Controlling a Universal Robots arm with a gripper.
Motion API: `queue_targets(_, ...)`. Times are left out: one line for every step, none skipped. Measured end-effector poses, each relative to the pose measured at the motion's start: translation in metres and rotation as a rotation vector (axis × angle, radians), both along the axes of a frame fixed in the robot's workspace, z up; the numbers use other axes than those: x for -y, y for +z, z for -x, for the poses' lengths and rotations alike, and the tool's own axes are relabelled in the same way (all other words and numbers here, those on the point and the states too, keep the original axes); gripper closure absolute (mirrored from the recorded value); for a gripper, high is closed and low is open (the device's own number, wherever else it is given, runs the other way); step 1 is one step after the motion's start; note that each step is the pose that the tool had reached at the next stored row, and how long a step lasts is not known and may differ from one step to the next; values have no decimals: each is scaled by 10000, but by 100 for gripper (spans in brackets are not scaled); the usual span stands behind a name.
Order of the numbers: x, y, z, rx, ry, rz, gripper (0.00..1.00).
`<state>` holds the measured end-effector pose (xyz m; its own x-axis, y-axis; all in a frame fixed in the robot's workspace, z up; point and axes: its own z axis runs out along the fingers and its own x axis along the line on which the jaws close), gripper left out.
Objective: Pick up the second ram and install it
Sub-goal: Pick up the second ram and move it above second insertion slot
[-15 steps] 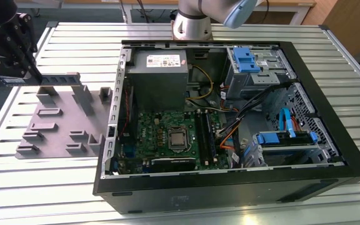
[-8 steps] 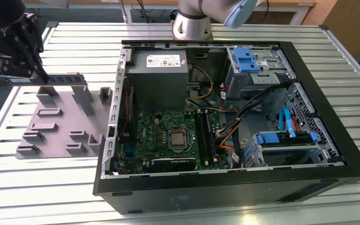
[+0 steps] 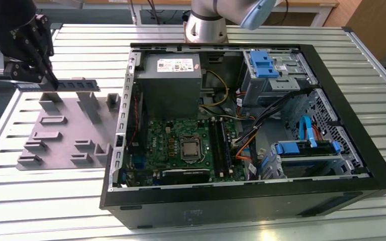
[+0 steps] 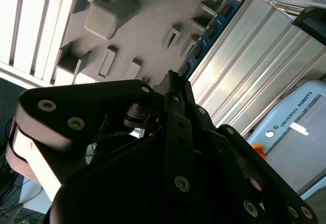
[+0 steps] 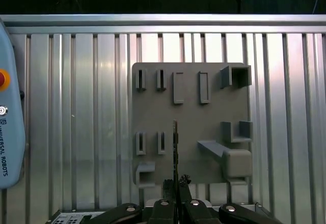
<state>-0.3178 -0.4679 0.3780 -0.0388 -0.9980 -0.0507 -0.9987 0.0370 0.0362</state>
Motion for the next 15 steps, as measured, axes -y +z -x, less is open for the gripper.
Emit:
queue_targets(0, 0, -11, 0, 0, 0, 86)
queue_targets(0, 0, -23, 0, 0, 0, 86)
queue_targets(0, 0, -34, -1, 0, 0, 86)
queue_targets(0, 0, -45, 0, 0, 0, 86)
queue_targets(0, 0, -55, -1, 0, 0, 86)
queue_targets(0, 0, -64, -1, 0, 1, 86)
queue_targets(0, 1, -74, -1, 0, 1, 86)
queue_targets(0, 0, -85, 0, 0, 0, 86)
queue_targets(0, 0, -96, 0, 0, 0, 86)
queue_targets(0, 1, -107, -1, 1, 1, 86)
queue_targets(0, 1, -117, -2, 0, 1, 86)
queue_targets(0, 0, -128, -1, 1, 1, 86)
queue_targets(0, 0, -138, 0, 0, 0, 86)
queue_targets(0, 0, -148, 0, 1, 0, 86)
queue_targets(0, 0, -159, 0, 1, 0, 86)
